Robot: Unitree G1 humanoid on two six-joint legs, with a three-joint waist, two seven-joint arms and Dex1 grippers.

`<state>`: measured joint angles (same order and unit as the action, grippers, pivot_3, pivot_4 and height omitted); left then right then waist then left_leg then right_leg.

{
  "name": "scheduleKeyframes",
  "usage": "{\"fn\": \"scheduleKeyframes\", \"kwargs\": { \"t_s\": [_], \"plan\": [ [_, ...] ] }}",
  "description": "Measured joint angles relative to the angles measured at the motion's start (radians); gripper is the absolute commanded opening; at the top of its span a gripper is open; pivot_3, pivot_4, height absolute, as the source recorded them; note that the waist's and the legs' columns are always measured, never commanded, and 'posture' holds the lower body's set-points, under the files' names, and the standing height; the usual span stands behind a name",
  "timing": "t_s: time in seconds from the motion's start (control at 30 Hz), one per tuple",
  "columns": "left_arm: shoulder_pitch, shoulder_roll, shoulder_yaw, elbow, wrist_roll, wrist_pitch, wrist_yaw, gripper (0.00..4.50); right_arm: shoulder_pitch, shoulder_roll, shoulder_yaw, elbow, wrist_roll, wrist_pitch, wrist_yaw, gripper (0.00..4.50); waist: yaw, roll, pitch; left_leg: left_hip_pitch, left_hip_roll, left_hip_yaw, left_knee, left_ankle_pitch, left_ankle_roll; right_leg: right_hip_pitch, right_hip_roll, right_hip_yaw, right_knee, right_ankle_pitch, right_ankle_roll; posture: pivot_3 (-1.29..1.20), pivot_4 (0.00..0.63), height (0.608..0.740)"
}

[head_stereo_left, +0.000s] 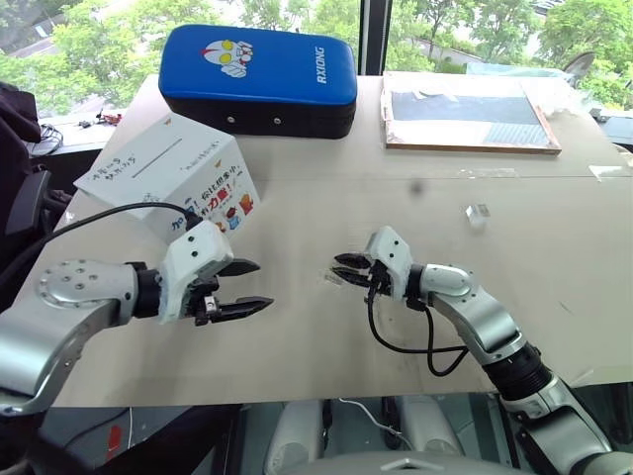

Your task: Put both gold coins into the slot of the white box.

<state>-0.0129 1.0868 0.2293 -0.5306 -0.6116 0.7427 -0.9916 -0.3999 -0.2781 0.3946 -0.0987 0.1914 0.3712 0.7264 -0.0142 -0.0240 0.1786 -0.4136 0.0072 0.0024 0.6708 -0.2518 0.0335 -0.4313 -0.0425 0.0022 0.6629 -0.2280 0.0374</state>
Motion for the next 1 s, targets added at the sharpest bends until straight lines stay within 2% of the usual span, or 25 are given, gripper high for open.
{"fn": "scheduleKeyframes", "kwargs": {
  "t_s": [0.27,0.37,0.6,0.8,1.0],
  "plan": [
    [-0.031,-0.054,-0.004,0.014,-0.01,0.002,0.014,3.28,0.0,0.0,-0.002,-0.007,0.002,0.012,0.013,0.09,0.0,0.0,0.0,0.0,0.0,0.0,0.0,0.0,0.0,0.0,0.0,0.0,0.0,0.0,0.0,0.0,0.15,0.74],
    [-0.07,-0.103,-0.001,0.033,-0.039,0.01,0.029,3.28,0.001,0.025,-0.037,-0.034,0.05,0.064,0.008,0.09,0.001,0.0,0.0,0.0,0.0,-0.001,0.0,0.0,0.0,0.001,0.0,-0.001,0.0,0.0,0.0,0.0,0.15,0.74],
    [-0.17,-0.237,0.125,0.106,-0.27,0.112,0.097,3.28,-0.006,0.114,-0.207,-0.18,0.347,0.274,-0.003,0.09,0.001,0.0,0.0,0.0,0.0,-0.004,0.001,0.0,0.0,0.002,-0.001,-0.004,0.001,0.0,0.0,0.0,0.15,0.74],
    [-0.256,-0.417,0.172,0.125,-0.557,0.17,0.252,3.28,-0.072,0.25,-0.328,-0.212,0.584,0.397,-0.114,0.09,0.0,0.0,-0.001,0.0,-0.001,-0.005,0.001,0.0,0.0,0.002,-0.005,-0.005,0.002,0.001,0.0,0.0,0.15,0.74],
    [-0.307,-0.475,0.172,0.133,-0.721,0.174,0.367,3.28,-0.105,0.274,-0.368,-0.227,0.685,0.427,-0.182,0.09,0.0,0.0,-0.001,0.0,-0.002,-0.005,0.001,0.0,0.0,0.002,-0.004,-0.005,0.002,0.001,0.0,0.0,0.15,0.74]
  ]
}}
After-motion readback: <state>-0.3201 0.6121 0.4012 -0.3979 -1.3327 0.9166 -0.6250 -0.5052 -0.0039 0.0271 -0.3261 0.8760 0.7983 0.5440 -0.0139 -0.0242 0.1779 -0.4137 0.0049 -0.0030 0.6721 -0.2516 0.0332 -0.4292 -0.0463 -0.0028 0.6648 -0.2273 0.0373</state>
